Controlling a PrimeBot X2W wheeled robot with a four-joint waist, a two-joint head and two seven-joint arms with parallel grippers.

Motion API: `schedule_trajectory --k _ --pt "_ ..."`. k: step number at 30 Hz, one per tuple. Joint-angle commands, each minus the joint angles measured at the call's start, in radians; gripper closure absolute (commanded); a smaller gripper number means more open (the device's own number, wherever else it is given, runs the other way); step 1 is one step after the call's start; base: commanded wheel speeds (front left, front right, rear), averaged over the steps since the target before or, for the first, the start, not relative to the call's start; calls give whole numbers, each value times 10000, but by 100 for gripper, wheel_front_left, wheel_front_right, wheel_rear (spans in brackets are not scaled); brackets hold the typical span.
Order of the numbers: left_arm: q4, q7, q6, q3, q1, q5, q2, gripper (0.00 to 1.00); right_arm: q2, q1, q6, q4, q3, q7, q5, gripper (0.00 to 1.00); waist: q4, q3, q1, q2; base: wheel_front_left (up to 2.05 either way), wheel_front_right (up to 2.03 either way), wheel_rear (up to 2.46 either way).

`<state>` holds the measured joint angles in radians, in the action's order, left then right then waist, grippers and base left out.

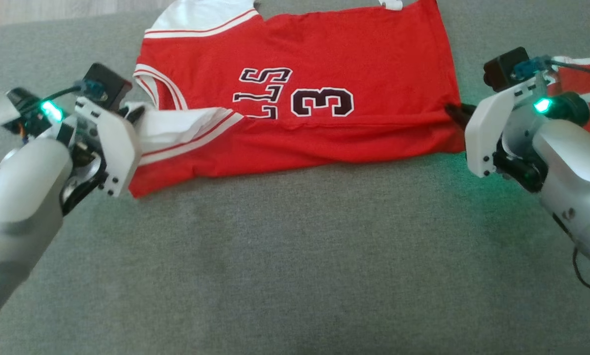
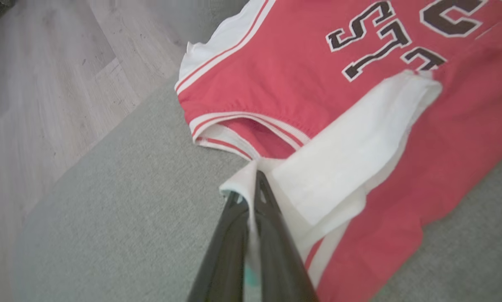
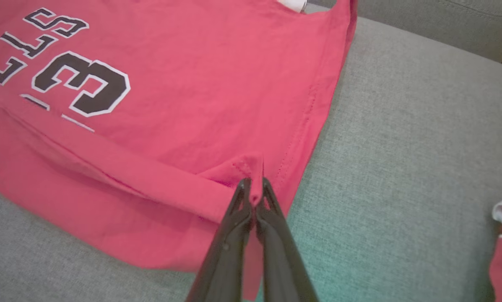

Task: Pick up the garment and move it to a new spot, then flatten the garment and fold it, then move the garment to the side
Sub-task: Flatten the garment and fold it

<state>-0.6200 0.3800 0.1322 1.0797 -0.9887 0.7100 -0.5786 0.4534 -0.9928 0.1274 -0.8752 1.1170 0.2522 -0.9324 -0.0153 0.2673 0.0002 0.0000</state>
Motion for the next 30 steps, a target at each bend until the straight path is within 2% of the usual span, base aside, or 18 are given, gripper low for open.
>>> schedule_trajectory --k 1,2,3,6,9,10,13,15,18,21,25,27,30 --pt "-145 -369 -19 -278 -824 -120 -244 27 8 -366 33 -148 -47 -368 202 82 -43 89 -2 0 0 0 0" --pt "-365 -586 -18 -300 -973 -178 -171 0 -49 -478 33 -357 -100 -609 312 5 -52 119 -2 0 0 0 0" --pt "-630 -804 -96 -375 -1094 -205 -70 0 -143 -551 33 -571 -144 -758 379 0 -58 140 -2 0 0 0 0" --pt "-1429 -1516 -676 -809 -1332 -69 335 0 -435 -755 33 -947 -345 -1477 473 0 -88 141 -2 0 0 0 0" --pt "-1963 -2691 -1172 -1241 -1442 24 690 0 -654 -898 33 -1402 -623 -2524 636 0 -88 -1 -2 0 0 0 0" --pt "-1963 -2691 -1172 -1241 -1442 24 690 0 -654 -898 33 -1402 -623 -2524 636 0 -88 -1 -2 0 0 0 0" --pt "-2278 -4264 -1564 -1828 -1391 279 1007 0 -878 -920 33 -1989 -1287 -3916 510 0 -54 -227 -2 0 0 0 0" --pt "-2354 -5295 -1646 -2280 -1256 600 1233 0 -1015 -929 33 -2388 -1682 -4719 517 0 -15 -395 -2 0 0 0 0" --pt "-2288 -6203 -1697 -2880 -951 986 1551 0 -1094 -888 33 -2738 -2172 -5110 835 0 100 -678 -2 0 0 0 0" --pt "-1732 -6399 -1847 -3599 -537 1035 1692 0 -818 -853 33 -1856 -3646 -5133 1462 0 176 -911 -2 0 0 0 0" --pt "314 -6412 -2305 -5362 764 251 1808 0 -707 393 33 -139 -6150 -5137 3197 0 236 -1234 -2 0 0 0 0" --pt "1240 -6414 -2443 -6232 1727 -199 2007 0 -978 1353 33 809 -7405 -5137 4130 0 226 -1426 -2 0 0 0 0" --pt "2318 -6415 -2440 -7228 3264 -866 2382 0 -1840 2956 33 2223 -8934 -5138 5490 0 106 -1773 -2 0 0 0 0"
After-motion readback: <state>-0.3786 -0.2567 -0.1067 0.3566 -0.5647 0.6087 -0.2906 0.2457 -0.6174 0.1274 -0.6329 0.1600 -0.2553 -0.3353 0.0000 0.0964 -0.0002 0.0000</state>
